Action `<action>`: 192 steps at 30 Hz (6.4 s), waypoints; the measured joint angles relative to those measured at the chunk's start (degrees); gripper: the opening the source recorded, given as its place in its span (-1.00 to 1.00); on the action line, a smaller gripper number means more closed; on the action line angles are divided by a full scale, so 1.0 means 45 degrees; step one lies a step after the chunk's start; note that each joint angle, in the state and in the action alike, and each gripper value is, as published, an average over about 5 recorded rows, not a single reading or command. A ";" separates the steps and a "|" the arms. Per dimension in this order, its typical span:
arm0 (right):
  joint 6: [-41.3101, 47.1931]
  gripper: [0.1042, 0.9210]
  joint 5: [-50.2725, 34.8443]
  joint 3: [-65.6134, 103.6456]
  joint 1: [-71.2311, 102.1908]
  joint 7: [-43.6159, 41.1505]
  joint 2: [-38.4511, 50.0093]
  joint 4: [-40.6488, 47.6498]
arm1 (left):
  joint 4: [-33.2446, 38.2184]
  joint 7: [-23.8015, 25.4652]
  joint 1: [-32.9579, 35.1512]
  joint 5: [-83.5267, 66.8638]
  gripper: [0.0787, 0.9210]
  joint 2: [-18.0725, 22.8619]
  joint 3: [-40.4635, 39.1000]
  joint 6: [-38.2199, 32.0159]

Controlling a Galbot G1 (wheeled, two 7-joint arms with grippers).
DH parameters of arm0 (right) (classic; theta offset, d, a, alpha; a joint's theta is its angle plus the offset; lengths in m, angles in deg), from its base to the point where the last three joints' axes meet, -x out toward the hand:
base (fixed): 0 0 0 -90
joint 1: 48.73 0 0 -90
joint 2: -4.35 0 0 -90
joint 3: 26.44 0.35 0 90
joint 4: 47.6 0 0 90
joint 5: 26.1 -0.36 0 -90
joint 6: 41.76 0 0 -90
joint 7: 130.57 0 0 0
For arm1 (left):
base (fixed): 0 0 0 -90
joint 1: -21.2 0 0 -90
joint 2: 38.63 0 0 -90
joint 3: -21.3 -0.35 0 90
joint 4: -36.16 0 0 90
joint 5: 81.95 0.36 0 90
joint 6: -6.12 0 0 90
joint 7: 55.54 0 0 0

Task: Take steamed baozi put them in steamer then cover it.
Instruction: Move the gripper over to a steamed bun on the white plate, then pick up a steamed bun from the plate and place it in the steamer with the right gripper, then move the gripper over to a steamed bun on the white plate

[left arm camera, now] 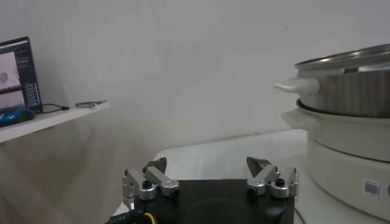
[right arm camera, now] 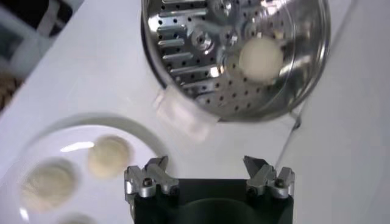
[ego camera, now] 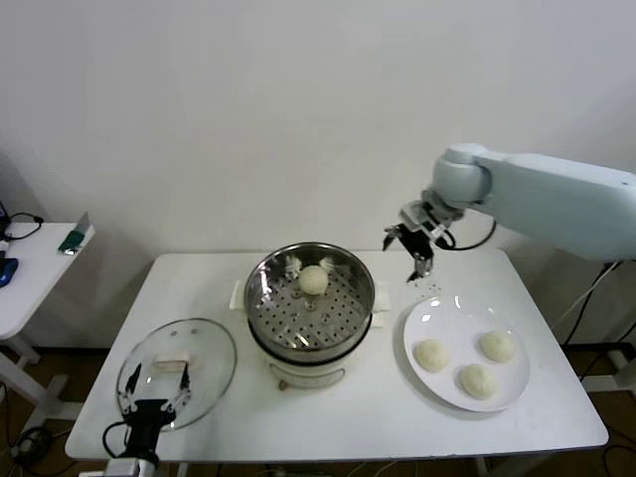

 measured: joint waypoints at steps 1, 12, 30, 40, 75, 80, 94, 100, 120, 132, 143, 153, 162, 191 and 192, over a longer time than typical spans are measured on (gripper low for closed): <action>0.0163 0.76 -0.0048 -0.0027 0.0186 0.0027 0.0201 -0.0040 | 0.0009 0.0000 0.0020 0.0011 0.77 0.0008 0.0007 0.0000; 0.1202 0.76 0.0218 0.0207 0.2427 0.0378 0.1107 0.0239 | 0.0055 -0.0010 0.0182 0.0053 0.77 0.0123 0.0061 -0.0041; 0.1577 0.76 0.0776 0.1471 0.5142 0.0969 0.0285 0.1597 | -0.0046 -0.0131 0.0298 0.0025 0.77 0.0152 0.0150 -0.0100; 0.1556 0.74 0.0913 0.1736 0.5577 0.0910 -0.0104 0.1967 | -0.0162 -0.0161 0.0288 -0.0004 0.77 0.0128 0.0160 -0.0128; 0.0993 0.43 -0.2687 -0.0438 -0.0136 0.0077 -0.1149 0.2499 | 0.0449 -0.0176 0.0855 -0.0100 0.77 0.0107 -0.0084 -0.0113; 0.1194 0.43 -0.4086 -0.0936 -0.1325 0.0130 -0.2188 0.2608 | 0.0636 -0.0179 0.0976 -0.0056 0.77 0.0105 -0.0229 -0.0123; 0.2054 0.44 -0.6059 -0.0820 -0.1281 0.1111 -0.5789 0.3344 | 0.0966 -0.0194 0.1092 0.0154 0.77 0.0308 -0.0424 -0.0115; 0.2158 0.45 -0.6358 -0.0904 -0.0709 0.1355 -0.7161 0.3851 | 0.1015 -0.0213 0.1202 0.0081 0.77 0.0362 -0.0280 -0.0142; 0.2271 0.46 -0.6271 -0.1367 0.0921 0.1628 -0.8801 0.4487 | 0.0708 -0.0249 0.1135 -0.0180 0.77 0.0094 -0.0075 -0.0200; 0.2241 0.76 -0.6153 -0.1333 0.0962 0.1558 -0.8589 0.4330 | 0.0614 -0.0238 0.0881 -0.0180 0.77 0.0101 0.0015 -0.0037; 0.2008 0.76 -0.5873 -0.1531 -0.0335 0.0909 -0.6680 0.2905 | 0.0578 -0.0270 0.0743 -0.0084 0.77 0.0130 -0.0082 0.0063; 0.1835 0.76 -0.4445 -0.1945 -0.1430 0.0229 -0.2995 0.0589 | 0.0521 -0.0448 0.0516 0.0140 0.77 0.0163 -0.0190 0.0212; 0.1634 0.76 -0.2409 -0.2440 -0.1327 0.0111 0.0292 -0.1099 | 0.0605 -0.0509 0.0434 0.0365 0.77 0.0263 -0.0295 0.0345; 0.1355 0.76 0.2328 0.0204 0.4026 0.0460 0.2995 -0.0534 | 0.0379 -0.0523 0.0654 0.0593 0.77 0.0561 0.0014 0.0377; 0.1353 0.76 0.2365 0.0265 0.4147 0.0459 0.2921 -0.0456 | 0.0361 -0.0524 0.0639 0.0588 0.77 0.0562 0.0034 0.0379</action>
